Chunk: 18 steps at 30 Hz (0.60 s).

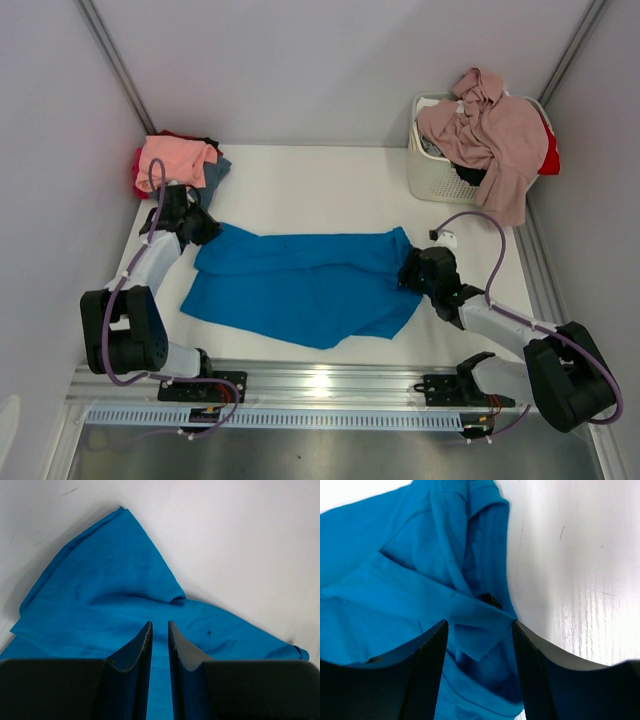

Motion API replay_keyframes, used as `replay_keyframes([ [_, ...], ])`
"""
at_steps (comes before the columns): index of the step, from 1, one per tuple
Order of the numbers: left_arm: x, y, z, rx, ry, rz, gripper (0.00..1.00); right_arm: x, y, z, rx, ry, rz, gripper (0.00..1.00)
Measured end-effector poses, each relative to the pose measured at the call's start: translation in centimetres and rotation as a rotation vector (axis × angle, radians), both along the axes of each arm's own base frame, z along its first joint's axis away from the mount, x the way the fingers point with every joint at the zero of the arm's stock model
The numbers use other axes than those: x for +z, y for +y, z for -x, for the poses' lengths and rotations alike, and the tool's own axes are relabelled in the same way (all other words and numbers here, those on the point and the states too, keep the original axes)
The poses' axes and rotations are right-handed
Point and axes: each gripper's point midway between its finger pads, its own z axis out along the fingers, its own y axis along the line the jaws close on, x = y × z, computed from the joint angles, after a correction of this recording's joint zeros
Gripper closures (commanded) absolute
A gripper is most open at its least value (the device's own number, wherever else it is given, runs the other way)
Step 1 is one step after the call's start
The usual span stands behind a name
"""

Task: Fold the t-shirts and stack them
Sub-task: Fold the flattened tshirt in 1/3 of the way

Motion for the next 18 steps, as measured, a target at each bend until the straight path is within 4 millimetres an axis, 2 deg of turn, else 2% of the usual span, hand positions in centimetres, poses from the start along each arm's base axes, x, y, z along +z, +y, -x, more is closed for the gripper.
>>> replay_keyframes([
  [3, 0.0, 0.0, 0.0, 0.000, 0.000, 0.000, 0.78, -0.6, -0.2, 0.0, -0.009, 0.020, 0.000, 0.43],
  [7, 0.0, 0.0, 0.0, 0.000, 0.000, 0.000, 0.78, -1.4, -0.2, 0.0, -0.013, 0.049, -0.015, 0.51],
  [9, 0.0, 0.0, 0.0, 0.000, 0.000, 0.000, 0.78, -1.8, -0.1, -0.1, -0.014, 0.061, -0.028, 0.62],
  [10, 0.0, 0.0, 0.0, -0.001, 0.000, 0.000, 0.77, -1.9, 0.0, -0.1, -0.014, 0.066, -0.034, 0.75],
  [13, 0.0, 0.0, 0.0, -0.001, 0.000, -0.001, 0.77, -2.3, 0.1, -0.1, -0.009, 0.078, -0.045, 0.97],
  [14, 0.0, 0.0, 0.0, -0.002, 0.000, 0.000, 0.77, -2.2, 0.2, -0.1, -0.007, 0.079, -0.046, 1.00],
  [18, 0.0, -0.1, 0.0, -0.004, -0.002, 0.001, 0.76, -2.0, 0.2, 0.0, -0.004, 0.074, -0.045, 1.00],
])
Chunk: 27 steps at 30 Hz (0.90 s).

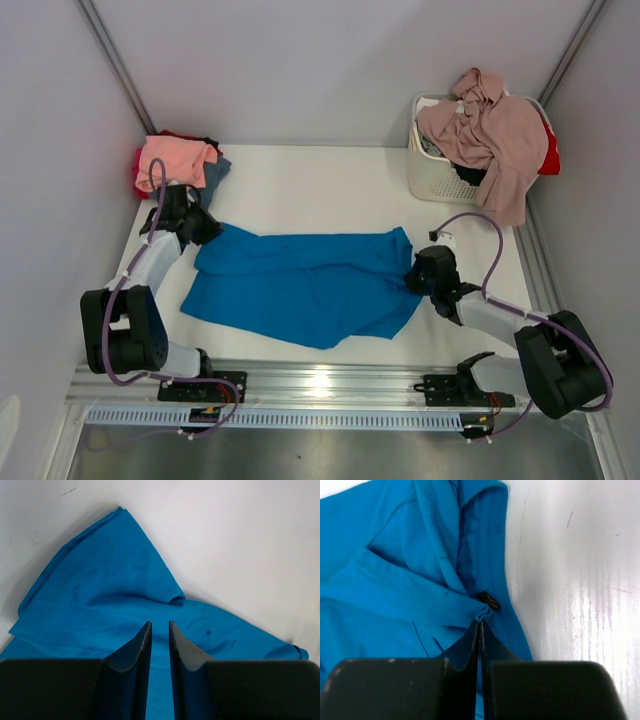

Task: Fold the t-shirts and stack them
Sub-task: Fold the flattened tshirt in 1/3 of the way

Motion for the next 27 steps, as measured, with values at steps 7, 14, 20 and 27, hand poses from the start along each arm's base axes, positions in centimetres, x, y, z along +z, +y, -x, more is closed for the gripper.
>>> replay_keyframes([
  [7, -0.1, -0.4, -0.2, -0.012, -0.004, 0.005, 0.73, 4.1, 2.0, -0.2, 0.095, -0.117, 0.017, 1.00],
  [14, -0.4, -0.7, -0.1, -0.024, 0.004, 0.008, 0.70, 8.0, 6.1, 0.8, 0.289, -0.175, 0.027, 1.00],
  [20, -0.6, -0.9, 0.0, -0.033, 0.016, 0.006, 0.69, 4.9, 8.2, 3.7, 0.403, -0.050, 0.092, 1.00],
  [27, -0.9, -0.9, 0.4, -0.034, 0.032, 0.004, 0.69, 4.1, 7.5, 5.7, 0.402, 0.003, 0.117, 0.91],
])
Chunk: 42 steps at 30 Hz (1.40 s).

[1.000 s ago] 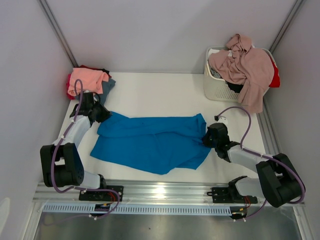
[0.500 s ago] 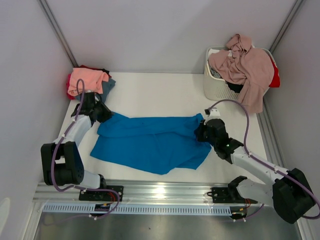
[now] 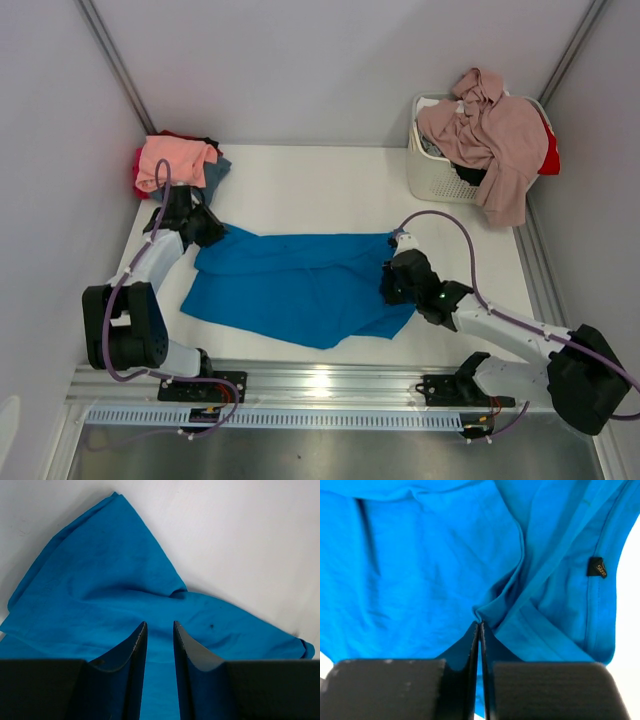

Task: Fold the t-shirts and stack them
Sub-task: Fold the flattened tshirt in 1/3 of the way

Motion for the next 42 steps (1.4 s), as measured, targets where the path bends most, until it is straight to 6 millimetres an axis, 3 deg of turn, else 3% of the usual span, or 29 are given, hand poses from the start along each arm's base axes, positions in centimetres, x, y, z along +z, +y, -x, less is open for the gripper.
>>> replay_keyframes([
  [2, 0.0, 0.0, 0.0, 0.000, 0.002, 0.000, 0.69, 0.8, 0.0, 0.1, -0.011, -0.020, -0.017, 0.69],
  [5, 0.0, 0.0, 0.0, 0.000, 0.002, 0.000, 0.69, 1.0, -0.3, -0.1, -0.039, -0.033, -0.018, 0.51],
  [11, -0.5, 0.4, 0.2, 0.021, 0.022, 0.005, 0.64, 0.8, -1.5, -0.8, -0.102, -0.061, 0.024, 0.38],
  [15, -1.6, 1.9, 0.7, 0.077, 0.047, 0.031, 0.64, 1.1, -2.3, -1.6, -0.138, -0.102, 0.054, 0.32],
  [22, -3.6, 3.1, 0.0, 0.108, 0.123, 0.041, 0.66, 2.0, -3.8, -5.5, -0.244, -0.154, 0.058, 0.31],
  [30, -4.6, 4.5, -1.3, 0.145, 0.219, 0.002, 0.68, 0.5, -6.4, -9.4, -0.383, -0.098, 0.012, 0.30],
  [42, -5.0, 6.4, -2.7, 0.186, 0.283, -0.037, 0.73, -2.7, -6.0, -13.7, -0.437, 0.008, -0.103, 0.31],
])
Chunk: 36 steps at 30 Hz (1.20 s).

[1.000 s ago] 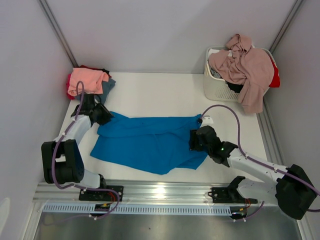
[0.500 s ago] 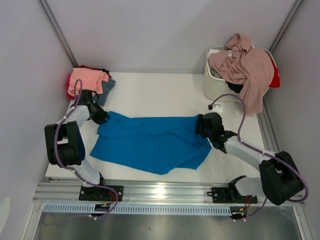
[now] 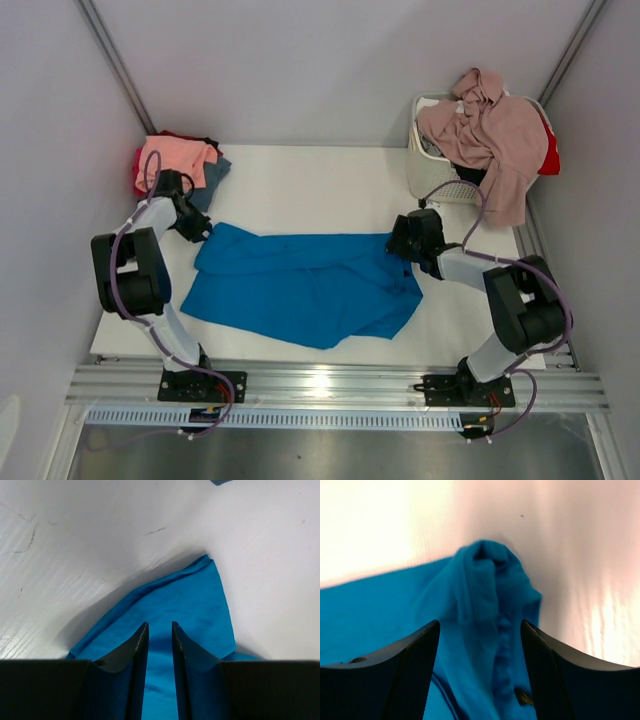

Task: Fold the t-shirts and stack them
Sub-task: Fold the flattened tshirt in 1/3 of the way

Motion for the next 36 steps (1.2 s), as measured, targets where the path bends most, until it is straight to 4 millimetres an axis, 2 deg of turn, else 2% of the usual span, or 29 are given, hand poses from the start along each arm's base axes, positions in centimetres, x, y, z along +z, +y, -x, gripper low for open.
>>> replay_keyframes([
  [3, -0.7, 0.0, 0.2, 0.001, 0.024, 0.003, 0.80, -1.2, 0.8, -1.2, 0.005, 0.028, -0.014, 0.37],
  [5, -1.0, -0.1, 0.4, 0.000, 0.037, 0.006, 0.82, -1.1, 1.3, -2.2, 0.010, 0.018, -0.029, 0.42],
  [6, -1.2, -0.1, 0.5, 0.000, 0.043, 0.008, 0.87, -1.1, 1.5, -2.5, 0.011, 0.015, -0.033, 0.56],
  [8, -1.3, -0.1, 0.6, 0.000, 0.053, 0.009, 0.95, -1.7, 1.8, -2.9, 0.021, 0.025, -0.039, 0.76],
  [9, -1.4, -0.1, 0.7, -0.003, 0.058, 0.010, 0.99, -1.9, 2.0, -3.0, 0.020, 0.028, -0.046, 0.90],
  [11, -1.6, -0.1, 0.6, -0.007, 0.066, 0.010, 0.99, -2.0, 2.3, -3.1, 0.027, 0.034, -0.058, 1.00],
  [18, -1.7, -0.1, 0.4, -0.009, 0.067, 0.010, 0.99, -2.1, 2.4, -3.1, 0.024, 0.035, -0.053, 1.00],
  [21, -1.7, -0.1, 0.4, -0.009, 0.068, 0.010, 0.99, -2.0, 1.6, -2.8, -0.008, 0.035, 0.003, 1.00],
  [24, -1.7, 0.0, 0.5, -0.008, 0.071, 0.008, 0.99, -1.6, -0.2, -2.3, -0.078, 0.050, 0.088, 1.00],
  [30, -1.8, 0.2, 0.6, -0.002, 0.076, -0.005, 0.99, 0.4, -7.5, -1.9, -0.321, 0.061, 0.181, 1.00],
  [34, -1.7, 0.2, 0.5, -0.002, 0.071, -0.002, 0.99, 1.4, -10.6, -1.8, -0.404, 0.053, 0.199, 1.00],
  [36, -1.6, -0.1, 0.5, -0.008, 0.057, 0.011, 0.99, 1.0, -10.6, -1.7, -0.394, 0.070, 0.204, 0.88],
])
